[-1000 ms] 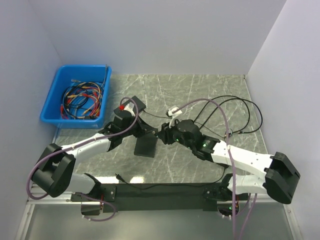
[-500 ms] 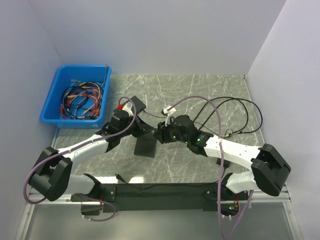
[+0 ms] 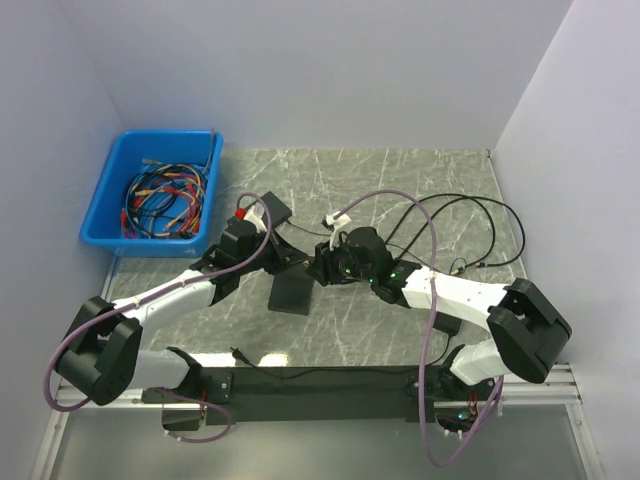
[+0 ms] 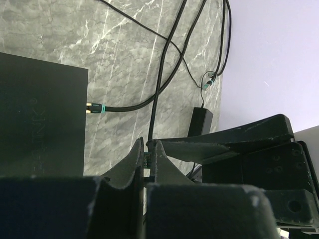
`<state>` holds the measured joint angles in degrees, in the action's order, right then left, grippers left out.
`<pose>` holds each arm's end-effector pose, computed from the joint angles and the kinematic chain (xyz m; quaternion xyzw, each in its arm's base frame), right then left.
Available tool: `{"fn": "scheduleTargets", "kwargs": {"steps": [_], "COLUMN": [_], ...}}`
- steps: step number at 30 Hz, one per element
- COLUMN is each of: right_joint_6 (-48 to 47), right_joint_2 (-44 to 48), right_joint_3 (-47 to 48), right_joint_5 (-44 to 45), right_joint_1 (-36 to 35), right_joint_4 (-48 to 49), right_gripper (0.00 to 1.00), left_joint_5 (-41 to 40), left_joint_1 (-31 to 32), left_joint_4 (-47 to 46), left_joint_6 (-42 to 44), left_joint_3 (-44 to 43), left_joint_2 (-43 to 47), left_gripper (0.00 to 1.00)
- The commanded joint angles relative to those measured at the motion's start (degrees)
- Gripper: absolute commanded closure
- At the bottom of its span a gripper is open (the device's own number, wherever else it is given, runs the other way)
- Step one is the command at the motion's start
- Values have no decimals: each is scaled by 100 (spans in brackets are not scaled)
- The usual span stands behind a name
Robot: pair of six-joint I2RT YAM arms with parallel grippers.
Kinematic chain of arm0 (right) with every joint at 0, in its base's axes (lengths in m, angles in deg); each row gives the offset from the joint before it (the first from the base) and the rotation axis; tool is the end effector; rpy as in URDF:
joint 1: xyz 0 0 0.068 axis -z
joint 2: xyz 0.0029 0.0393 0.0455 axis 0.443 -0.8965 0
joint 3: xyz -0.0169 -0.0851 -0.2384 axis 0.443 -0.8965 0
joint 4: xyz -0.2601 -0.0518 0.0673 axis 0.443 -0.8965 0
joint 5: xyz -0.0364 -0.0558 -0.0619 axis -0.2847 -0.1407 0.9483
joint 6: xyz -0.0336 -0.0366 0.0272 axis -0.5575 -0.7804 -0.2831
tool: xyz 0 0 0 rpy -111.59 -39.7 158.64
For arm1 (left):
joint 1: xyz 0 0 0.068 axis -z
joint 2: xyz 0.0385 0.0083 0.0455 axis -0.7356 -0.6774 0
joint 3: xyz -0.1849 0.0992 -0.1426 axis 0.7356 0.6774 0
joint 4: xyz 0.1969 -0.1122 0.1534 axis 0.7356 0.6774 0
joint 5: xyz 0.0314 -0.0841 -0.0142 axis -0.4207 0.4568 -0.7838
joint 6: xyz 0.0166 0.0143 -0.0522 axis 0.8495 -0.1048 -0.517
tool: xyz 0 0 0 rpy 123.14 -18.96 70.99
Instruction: Insert the plug into the switch port
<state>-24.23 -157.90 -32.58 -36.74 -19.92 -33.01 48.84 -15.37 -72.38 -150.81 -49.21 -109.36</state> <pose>0.2175 0.2367 0.1937 -0.2677 0.7977 0.3363 0.4229 0.2425 -0.1636 0.1874 -0.1517 0.8305 -0.4603 0.2746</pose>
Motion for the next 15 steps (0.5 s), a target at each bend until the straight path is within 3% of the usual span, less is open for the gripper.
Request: {"fn": "scheduleTargets", "kwargs": {"steps": [1,8,15], "right_joint_6": [25,51,69], "right_joint_2": [33,95,77], "right_joint_3": [228,166,140], "right_joint_5": [-63,-134,-230], "right_joint_1": [43,78,113], "right_joint_4": [276,355,399], "right_gripper": [56,64,66], "left_joint_5": [150,176,176], "left_joint_1": [-8,-17,-8], "left_joint_4": [-124,-159,-185], "left_joint_6": [85,76,67], "left_joint_3": [28,28,28], "left_joint_2": [182,182,182], "left_gripper": [99,99,99]}}
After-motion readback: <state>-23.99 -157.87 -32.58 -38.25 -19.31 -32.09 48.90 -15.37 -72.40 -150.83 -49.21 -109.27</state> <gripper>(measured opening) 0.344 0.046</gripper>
